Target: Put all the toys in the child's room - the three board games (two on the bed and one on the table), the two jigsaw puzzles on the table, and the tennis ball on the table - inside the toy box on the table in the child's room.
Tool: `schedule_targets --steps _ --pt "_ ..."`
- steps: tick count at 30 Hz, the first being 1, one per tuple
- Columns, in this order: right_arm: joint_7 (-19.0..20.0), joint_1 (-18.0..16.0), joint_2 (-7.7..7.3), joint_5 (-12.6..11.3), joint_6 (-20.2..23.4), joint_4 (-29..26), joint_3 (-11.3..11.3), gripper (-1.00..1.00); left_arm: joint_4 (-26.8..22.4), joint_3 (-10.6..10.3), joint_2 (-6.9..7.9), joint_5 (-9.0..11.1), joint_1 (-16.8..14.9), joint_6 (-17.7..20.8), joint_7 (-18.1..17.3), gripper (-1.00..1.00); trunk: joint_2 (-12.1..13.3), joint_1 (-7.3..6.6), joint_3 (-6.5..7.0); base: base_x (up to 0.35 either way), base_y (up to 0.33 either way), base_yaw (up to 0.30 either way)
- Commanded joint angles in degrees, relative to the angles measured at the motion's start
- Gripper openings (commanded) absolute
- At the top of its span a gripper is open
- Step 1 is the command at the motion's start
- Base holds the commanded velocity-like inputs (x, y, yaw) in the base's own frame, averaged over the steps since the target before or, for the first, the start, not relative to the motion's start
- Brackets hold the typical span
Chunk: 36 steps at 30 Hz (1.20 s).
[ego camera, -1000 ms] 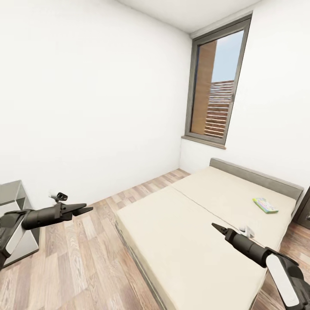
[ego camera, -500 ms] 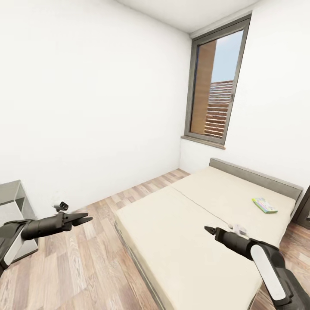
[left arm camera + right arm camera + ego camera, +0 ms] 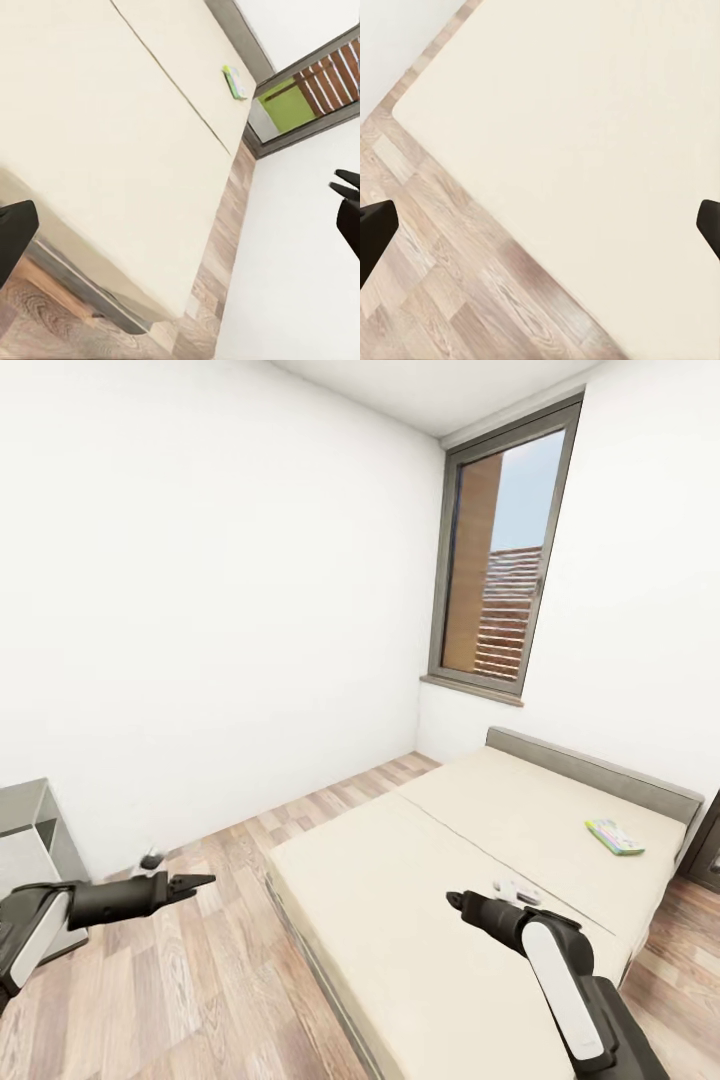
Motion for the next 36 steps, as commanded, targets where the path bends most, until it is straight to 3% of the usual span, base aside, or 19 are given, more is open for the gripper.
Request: schedule_targets --steps 1,8,18,36 --pt "-0.2 0.0 -0.07 -0.6 0.1 -0.1 0.1 1.00 0.2 0.0 -0.09 0.1 0.0 0.0 0.5 1.00 0.0 0.02 -0.03 0.000 0.000 0.000" --pt "2.1 0.0 0.09 -0.6 -0.1 -0.3 0.2 1.00 0.6 1.3 -0.38 0.1 0.0 -1.0 1.3 1.00 0.0 0.02 -0.01 -0.040 -0.069 0.024" --pt "2.6 0.0 0.21 -0.5 -0.1 -0.3 2.0 1.00 0.6 6.4 -0.45 0.1 0.0 -1.4 0.9 1.00 0.0 0.02 0.21 -0.026 -0.077 0.241" --pt "2.6 0.0 0.25 -0.4 -0.1 -0.1 2.5 1.00 0.6 6.8 -0.40 0.1 0.0 -1.5 0.8 1.00 0.0 0.02 0.24 -0.066 -0.001 0.289"
